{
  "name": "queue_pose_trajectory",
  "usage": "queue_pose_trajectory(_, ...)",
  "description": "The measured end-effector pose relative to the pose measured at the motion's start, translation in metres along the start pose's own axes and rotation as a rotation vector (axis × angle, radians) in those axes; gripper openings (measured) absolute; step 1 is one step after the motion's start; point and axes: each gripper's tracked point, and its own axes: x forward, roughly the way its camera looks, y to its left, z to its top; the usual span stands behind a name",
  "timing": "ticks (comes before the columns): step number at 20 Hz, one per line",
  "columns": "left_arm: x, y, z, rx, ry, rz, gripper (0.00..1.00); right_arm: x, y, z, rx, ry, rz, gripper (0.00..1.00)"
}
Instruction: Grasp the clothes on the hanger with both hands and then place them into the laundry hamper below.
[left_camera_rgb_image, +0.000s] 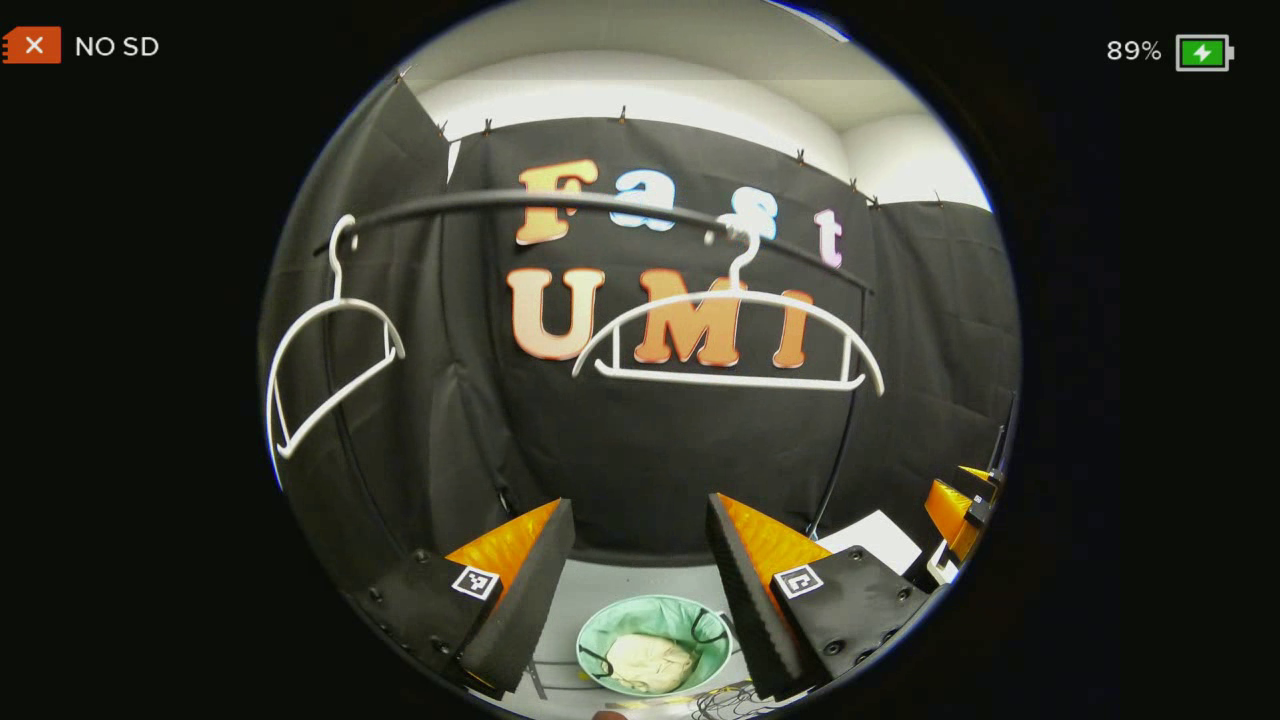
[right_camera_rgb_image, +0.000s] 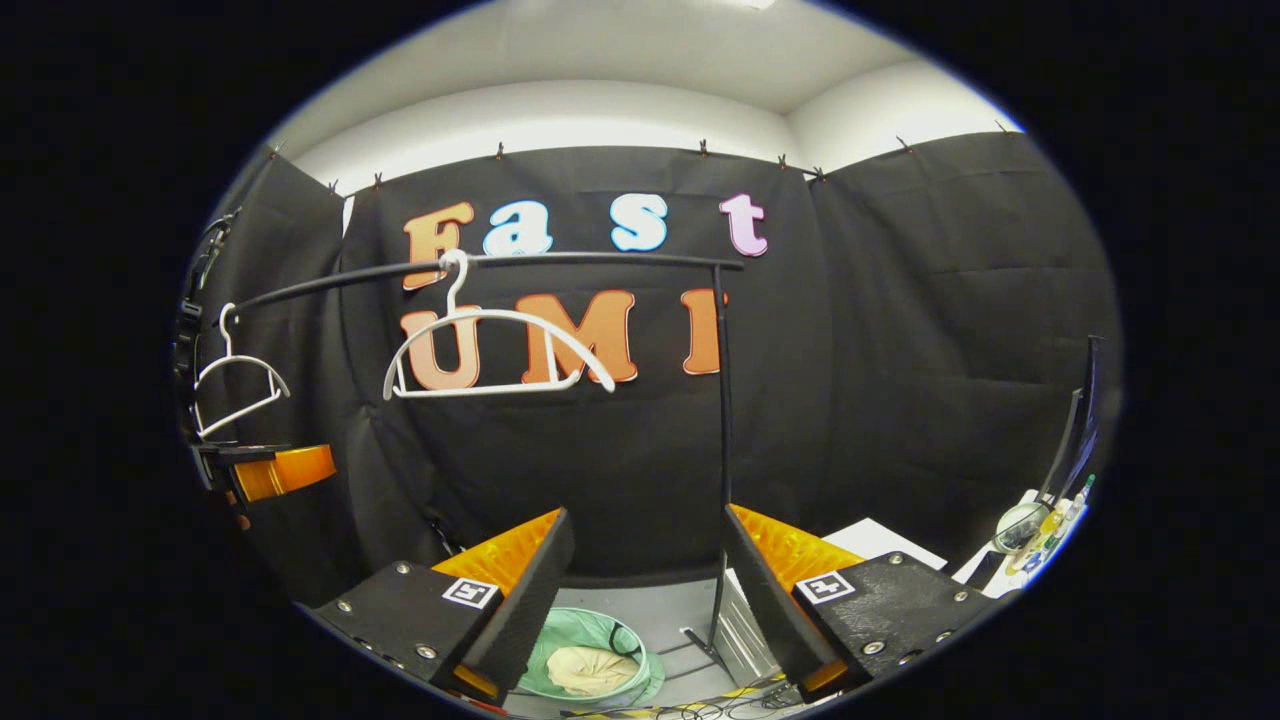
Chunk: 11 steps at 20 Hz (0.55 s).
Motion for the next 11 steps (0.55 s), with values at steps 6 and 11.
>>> queue_pose_trajectory(6,-0.019,-0.024,0.028,-0.011,-0.082,0.019,0.79,-0.015,-0.025,0.023,-0.004,-0.051,0.022,0.93)
queue_pose_trajectory(11,-0.025,-0.029,0.037,-0.028,-0.116,0.067,0.79,-0.014,-0.046,0.033,-0.01,-0.054,0.046,0.98)
